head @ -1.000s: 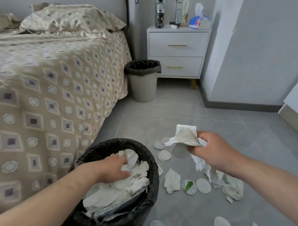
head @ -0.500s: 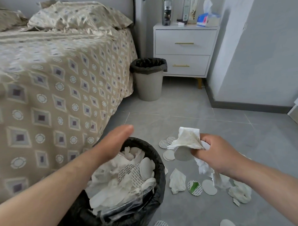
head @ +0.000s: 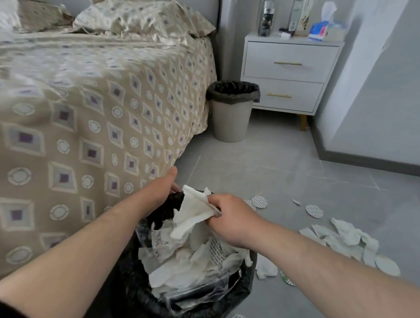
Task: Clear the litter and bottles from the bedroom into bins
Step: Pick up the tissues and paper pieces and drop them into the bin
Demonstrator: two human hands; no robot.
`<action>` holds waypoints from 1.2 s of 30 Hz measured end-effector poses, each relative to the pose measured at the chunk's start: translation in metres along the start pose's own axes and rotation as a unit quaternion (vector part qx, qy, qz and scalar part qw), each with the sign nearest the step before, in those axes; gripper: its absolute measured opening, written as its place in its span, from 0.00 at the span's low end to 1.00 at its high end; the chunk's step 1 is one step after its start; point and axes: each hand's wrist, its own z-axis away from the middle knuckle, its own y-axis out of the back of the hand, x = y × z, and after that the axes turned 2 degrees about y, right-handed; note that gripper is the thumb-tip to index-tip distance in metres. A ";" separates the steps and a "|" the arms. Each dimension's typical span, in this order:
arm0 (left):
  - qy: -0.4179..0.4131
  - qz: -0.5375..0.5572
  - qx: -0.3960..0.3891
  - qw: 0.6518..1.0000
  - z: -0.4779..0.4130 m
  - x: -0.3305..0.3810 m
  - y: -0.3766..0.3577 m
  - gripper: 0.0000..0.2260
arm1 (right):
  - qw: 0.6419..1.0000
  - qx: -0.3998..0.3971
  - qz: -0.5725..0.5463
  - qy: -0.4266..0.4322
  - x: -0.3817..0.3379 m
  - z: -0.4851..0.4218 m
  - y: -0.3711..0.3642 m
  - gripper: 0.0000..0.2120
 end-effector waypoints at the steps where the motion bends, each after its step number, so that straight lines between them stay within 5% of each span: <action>1: 0.005 0.014 -0.006 1.000 0.001 0.001 0.000 0.37 | 1.000 -0.018 0.018 0.005 -0.003 -0.005 -0.004 0.09; 4: 0.013 0.000 -0.009 1.000 -0.002 -0.001 0.001 0.37 | 0.995 -0.098 0.015 -0.018 -0.001 -0.011 -0.009 0.35; 6: 0.021 -0.013 -0.022 0.999 -0.003 -0.002 0.004 0.38 | 0.995 -0.089 -0.040 -0.018 -0.003 -0.009 -0.007 0.40; 9: 0.036 -0.015 -0.045 0.998 -0.005 -0.003 0.007 0.39 | 0.986 -0.034 -0.155 -0.054 -0.004 -0.004 0.001 0.32; 13: 0.035 -0.037 -0.037 0.998 -0.007 -0.003 0.005 0.38 | 0.990 -0.036 -0.089 -0.107 0.005 0.002 -0.001 0.18; 17: 0.031 -0.038 -0.043 0.998 -0.007 -0.002 0.004 0.38 | 0.942 -0.137 -0.267 -0.150 0.009 0.004 -0.015 0.23; 20: 0.023 -0.049 -0.026 0.998 -0.003 0.007 0.001 0.36 | 0.912 -0.104 -0.365 -0.155 0.021 0.006 -0.008 0.37; 27: -0.142 -0.091 0.060 0.984 0.034 0.091 -0.041 0.25 | 0.954 0.072 -0.268 -0.111 0.043 0.023 0.076 0.22; 31: -0.221 -0.130 -0.004 0.967 0.061 0.137 -0.107 0.17 | 0.947 0.148 -0.231 -0.167 0.099 0.047 0.113 0.18; 36: -0.219 -0.222 -0.114 0.943 0.066 0.175 -0.210 0.16 | 0.936 0.173 -0.169 -0.256 0.182 0.105 0.134 0.13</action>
